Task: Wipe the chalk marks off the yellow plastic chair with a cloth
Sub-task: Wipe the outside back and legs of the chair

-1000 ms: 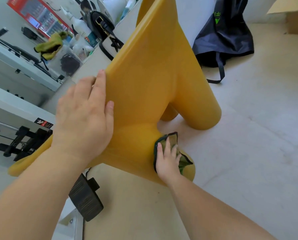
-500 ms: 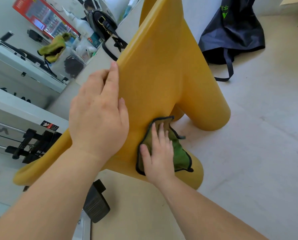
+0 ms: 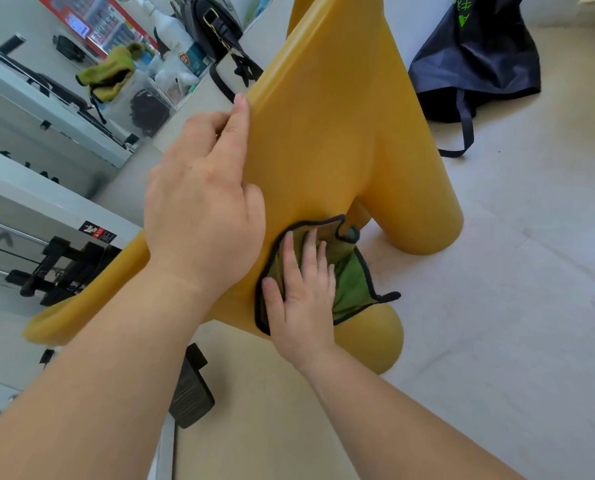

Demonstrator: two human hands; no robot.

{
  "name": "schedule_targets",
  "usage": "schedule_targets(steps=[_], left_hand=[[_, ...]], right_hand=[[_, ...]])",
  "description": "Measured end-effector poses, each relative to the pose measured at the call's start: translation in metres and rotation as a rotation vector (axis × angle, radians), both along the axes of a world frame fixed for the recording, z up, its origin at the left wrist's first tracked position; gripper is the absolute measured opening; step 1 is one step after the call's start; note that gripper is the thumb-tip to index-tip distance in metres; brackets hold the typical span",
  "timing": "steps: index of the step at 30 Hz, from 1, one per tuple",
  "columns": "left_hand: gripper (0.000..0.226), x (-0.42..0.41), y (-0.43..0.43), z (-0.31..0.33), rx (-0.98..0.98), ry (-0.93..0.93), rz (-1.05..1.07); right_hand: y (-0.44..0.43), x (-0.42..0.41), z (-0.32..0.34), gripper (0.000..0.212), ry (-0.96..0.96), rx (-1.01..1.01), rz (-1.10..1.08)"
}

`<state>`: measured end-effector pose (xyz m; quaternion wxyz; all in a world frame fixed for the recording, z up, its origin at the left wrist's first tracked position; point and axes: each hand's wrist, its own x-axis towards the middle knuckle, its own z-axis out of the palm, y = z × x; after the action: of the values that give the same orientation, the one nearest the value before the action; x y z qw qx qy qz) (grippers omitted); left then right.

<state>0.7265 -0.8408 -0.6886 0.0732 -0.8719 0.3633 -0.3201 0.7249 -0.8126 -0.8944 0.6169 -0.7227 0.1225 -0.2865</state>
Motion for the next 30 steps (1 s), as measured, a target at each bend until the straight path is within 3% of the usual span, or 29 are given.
schedule_targets(steps=[3,8,15,18,21,26,30], left_hand=[[0.068,-0.001,0.003,0.001,0.053,0.005,-0.007],[0.068,-0.005,0.015,0.000,0.139,-0.029,0.004],[0.070,-0.021,0.059,-0.005,0.099,-0.019,0.026],[0.070,-0.028,0.087,-0.003,0.037,0.050,0.013],[0.063,-0.029,0.115,0.001,0.008,0.096,-0.036],[0.050,-0.023,0.165,0.007,-0.016,0.131,-0.027],[0.045,-0.022,0.169,0.010,-0.185,0.265,-0.057]], right_hand=[[-0.004,-0.010,-0.047,0.061,0.108,-0.049,0.043],[-0.004,-0.024,-0.062,0.063,0.338,0.116,0.098],[0.008,-0.015,0.031,0.064,0.056,0.009,0.056],[0.013,-0.010,0.026,0.064,-0.009,-0.009,0.014],[0.007,-0.016,-0.019,0.064,0.049,-0.109,0.029],[0.004,-0.034,-0.065,0.068,0.299,0.004,0.108],[0.006,-0.035,-0.045,0.064,0.212,-0.083,0.120]])
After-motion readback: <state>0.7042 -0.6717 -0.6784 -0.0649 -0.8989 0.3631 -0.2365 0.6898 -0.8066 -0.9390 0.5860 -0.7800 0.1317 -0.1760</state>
